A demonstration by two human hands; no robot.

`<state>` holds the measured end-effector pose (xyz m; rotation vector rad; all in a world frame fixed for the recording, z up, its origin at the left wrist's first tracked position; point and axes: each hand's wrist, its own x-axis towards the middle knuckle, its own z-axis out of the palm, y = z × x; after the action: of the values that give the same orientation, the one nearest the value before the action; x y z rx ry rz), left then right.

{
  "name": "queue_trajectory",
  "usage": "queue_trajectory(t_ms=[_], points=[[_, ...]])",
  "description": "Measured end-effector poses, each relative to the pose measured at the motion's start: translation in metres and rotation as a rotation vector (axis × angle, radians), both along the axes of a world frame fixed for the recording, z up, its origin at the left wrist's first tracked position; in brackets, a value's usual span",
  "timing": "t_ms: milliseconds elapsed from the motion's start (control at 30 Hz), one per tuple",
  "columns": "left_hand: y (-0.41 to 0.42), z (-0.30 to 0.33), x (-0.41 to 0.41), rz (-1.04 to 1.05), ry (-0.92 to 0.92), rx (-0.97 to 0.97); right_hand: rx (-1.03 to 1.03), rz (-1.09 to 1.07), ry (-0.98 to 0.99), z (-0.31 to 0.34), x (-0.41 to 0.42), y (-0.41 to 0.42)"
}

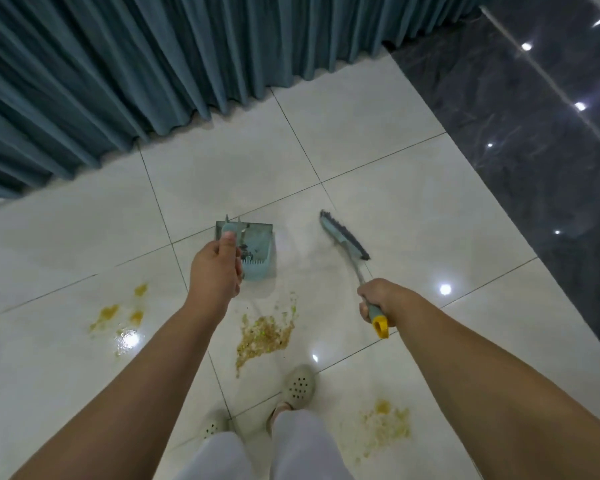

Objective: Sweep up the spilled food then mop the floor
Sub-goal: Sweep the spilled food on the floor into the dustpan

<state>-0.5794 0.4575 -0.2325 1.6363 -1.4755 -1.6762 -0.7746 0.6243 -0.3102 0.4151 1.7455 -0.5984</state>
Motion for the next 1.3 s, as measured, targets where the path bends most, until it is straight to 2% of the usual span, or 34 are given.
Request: queue_trajectory(t_ms=[233,600,900,1167,1300], points=[[0.001,0.001,0.047,-0.002,0.026,-0.012,0.06,0.176,-0.017,0.002,0.07,0.033],[0.009,0.021,0.161,-0.058,0.08,-0.054,0.052,0.155,-0.046,0.016,0.223,0.065],[0.021,0.042,0.233,-0.076,0.022,-0.115,0.012,0.005,-0.14,0.04,0.31,0.092],[0.029,0.045,0.263,-0.088,-0.02,-0.098,-0.05,-0.197,-0.091,0.071,0.318,0.113],[0.029,0.043,0.276,-0.065,-0.001,-0.054,-0.039,-0.264,-0.071,0.066,0.307,0.129]])
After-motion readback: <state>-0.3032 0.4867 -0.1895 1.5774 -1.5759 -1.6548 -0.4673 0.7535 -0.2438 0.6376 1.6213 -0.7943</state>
